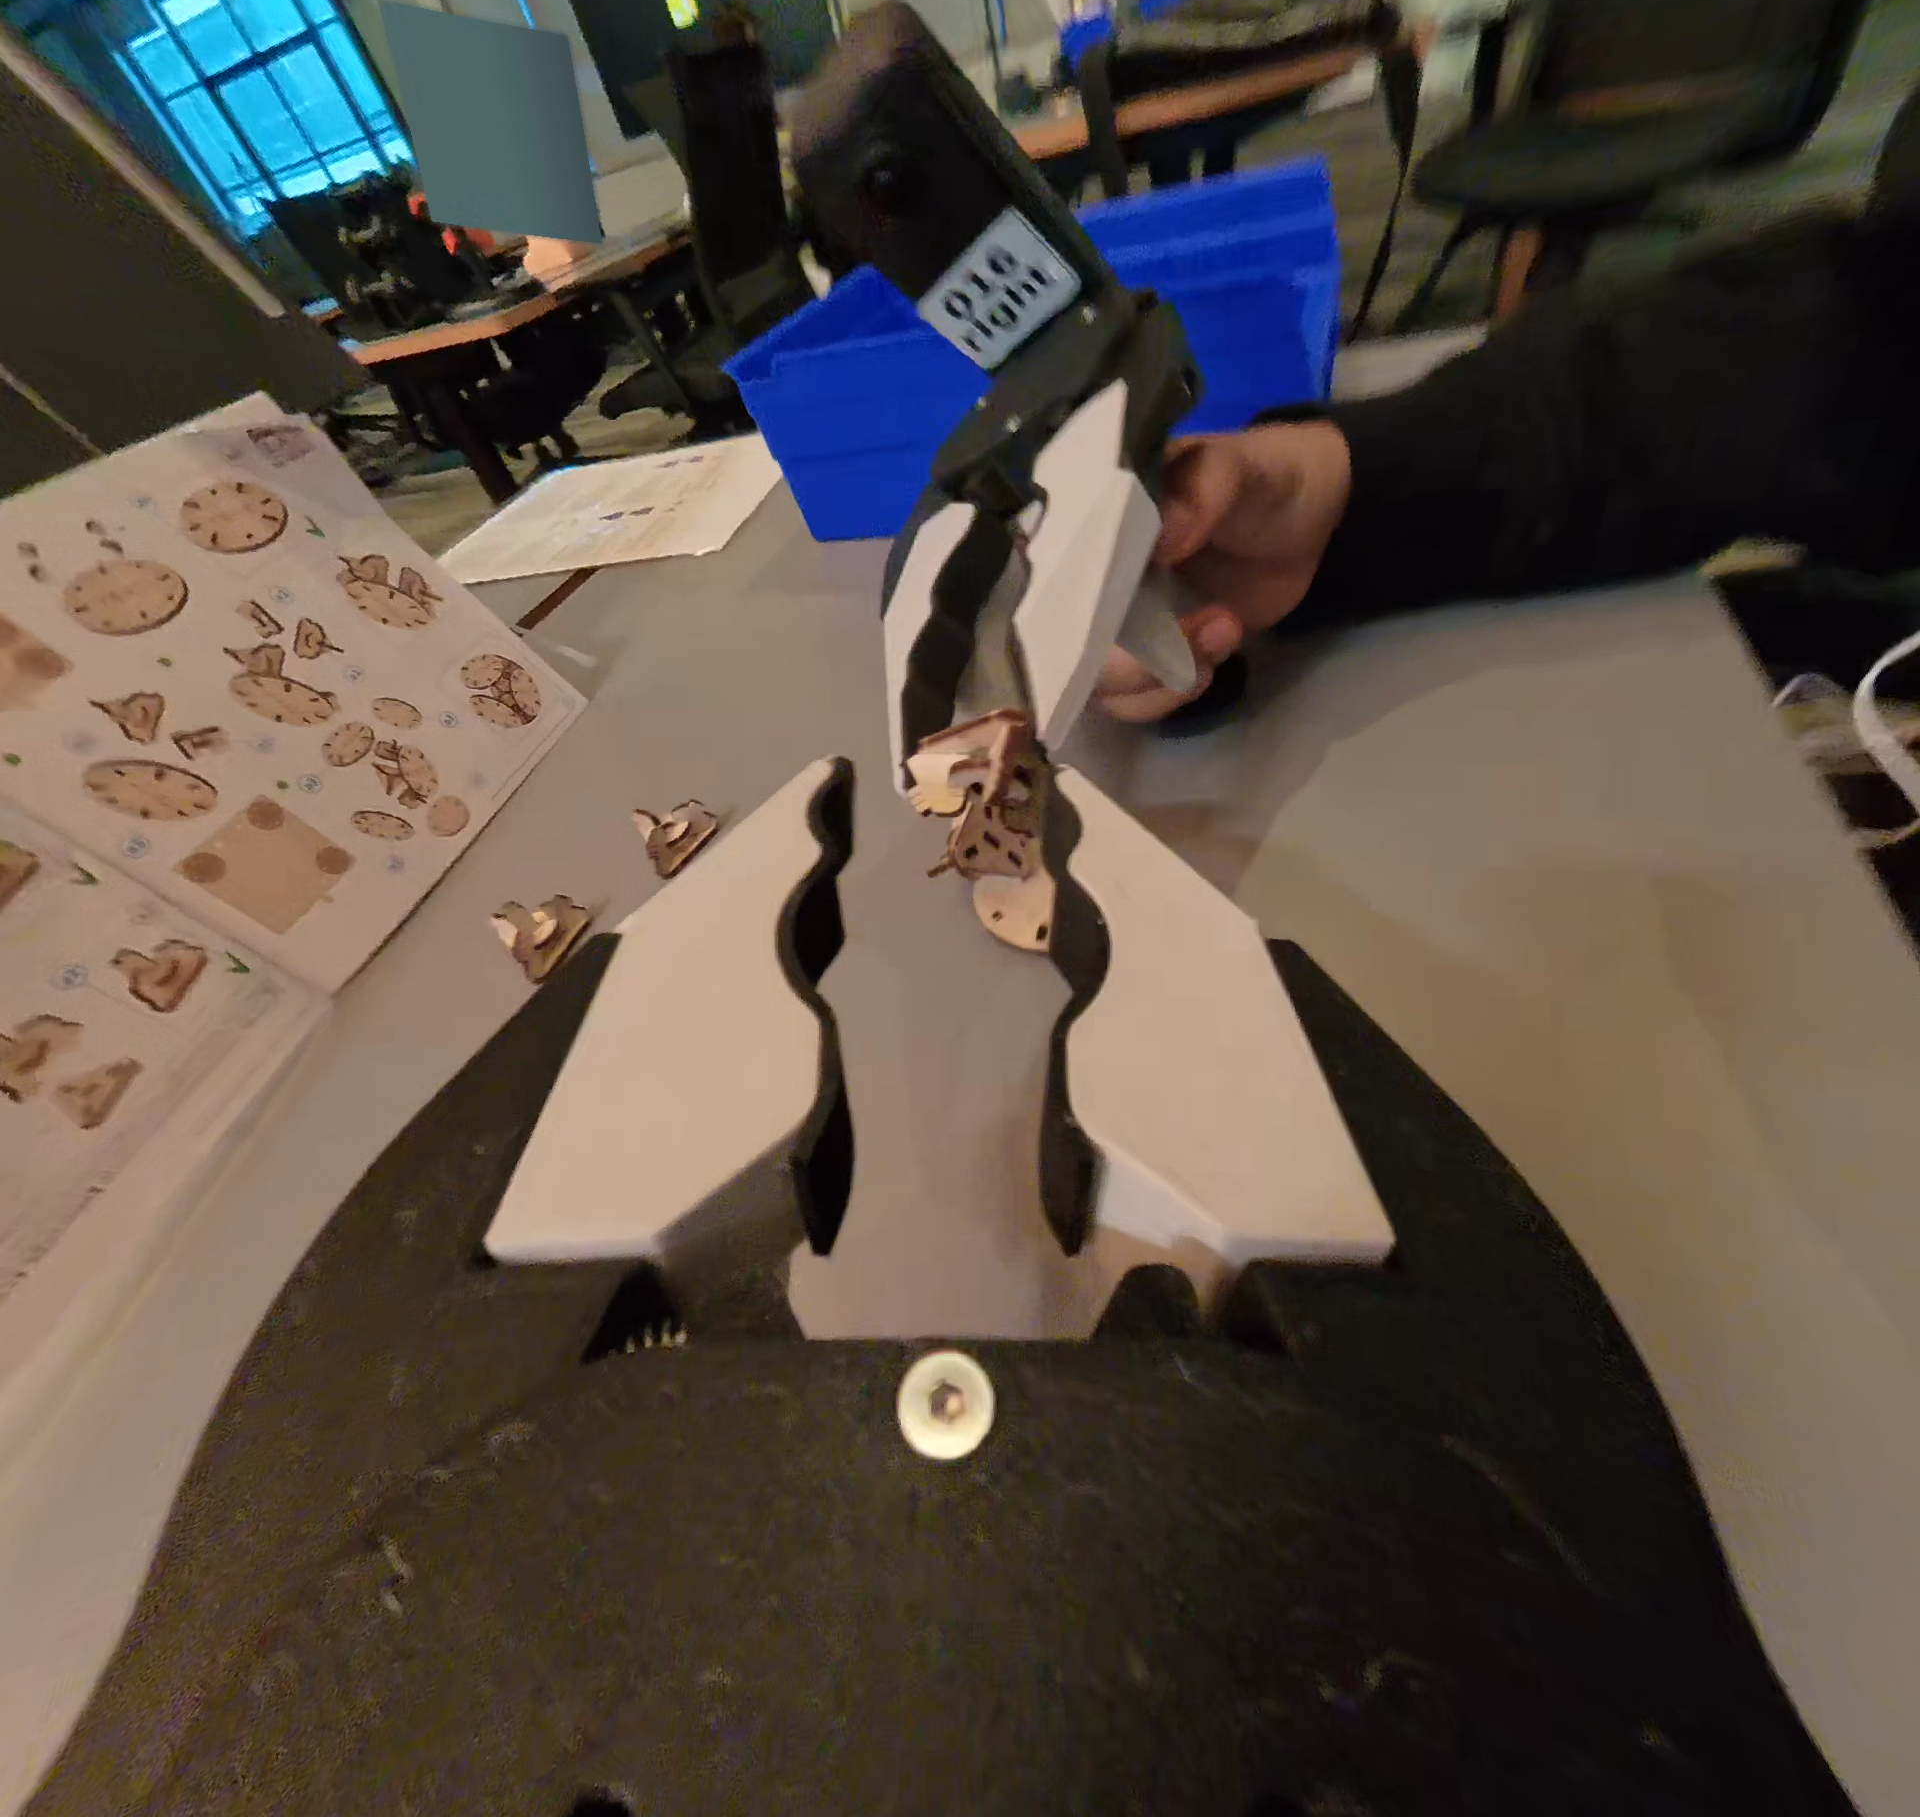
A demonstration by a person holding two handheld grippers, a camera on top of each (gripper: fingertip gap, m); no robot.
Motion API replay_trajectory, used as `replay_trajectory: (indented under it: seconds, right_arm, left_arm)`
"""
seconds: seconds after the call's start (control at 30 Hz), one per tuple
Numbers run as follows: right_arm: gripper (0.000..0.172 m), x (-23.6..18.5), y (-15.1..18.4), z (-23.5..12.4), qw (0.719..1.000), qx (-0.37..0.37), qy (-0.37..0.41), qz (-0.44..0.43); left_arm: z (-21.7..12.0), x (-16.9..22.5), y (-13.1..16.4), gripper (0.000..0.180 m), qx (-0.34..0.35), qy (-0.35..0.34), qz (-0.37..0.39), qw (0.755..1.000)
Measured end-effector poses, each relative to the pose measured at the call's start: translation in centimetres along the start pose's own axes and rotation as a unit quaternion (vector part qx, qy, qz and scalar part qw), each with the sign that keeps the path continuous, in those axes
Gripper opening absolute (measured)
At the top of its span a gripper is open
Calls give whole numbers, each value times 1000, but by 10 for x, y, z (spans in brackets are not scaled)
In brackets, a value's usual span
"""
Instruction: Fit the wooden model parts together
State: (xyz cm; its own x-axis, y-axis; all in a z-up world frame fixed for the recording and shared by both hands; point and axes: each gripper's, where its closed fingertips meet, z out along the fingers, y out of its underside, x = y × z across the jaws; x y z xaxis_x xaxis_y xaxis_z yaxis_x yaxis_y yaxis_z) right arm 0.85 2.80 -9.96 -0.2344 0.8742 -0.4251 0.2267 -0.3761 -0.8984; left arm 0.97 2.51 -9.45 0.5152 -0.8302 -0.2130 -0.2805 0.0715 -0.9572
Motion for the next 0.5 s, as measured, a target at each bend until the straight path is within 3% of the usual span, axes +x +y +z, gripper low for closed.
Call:
replay_trajectory:
  seconds: [0.07,0.17,0.3,0.5]
  right_arm:
    - [30,-6,-7,-2,1000,20,-10,-20]
    - [30,-9,-18,-8,998,52,-13,-40]
    - [30,-1,-19,-16,994,33,25,-100]
    - [30,-6,-10,-11,978,-3,42,-207]
  left_arm:
    - [-5,-6,-5,45,22,24,-70,997]
    - [-7,-1,-3,45,23,88,-157,983]
    - [6,9,13,43,-22,115,-208,971]
    - [12,33,1,46,9,212,-323,922]
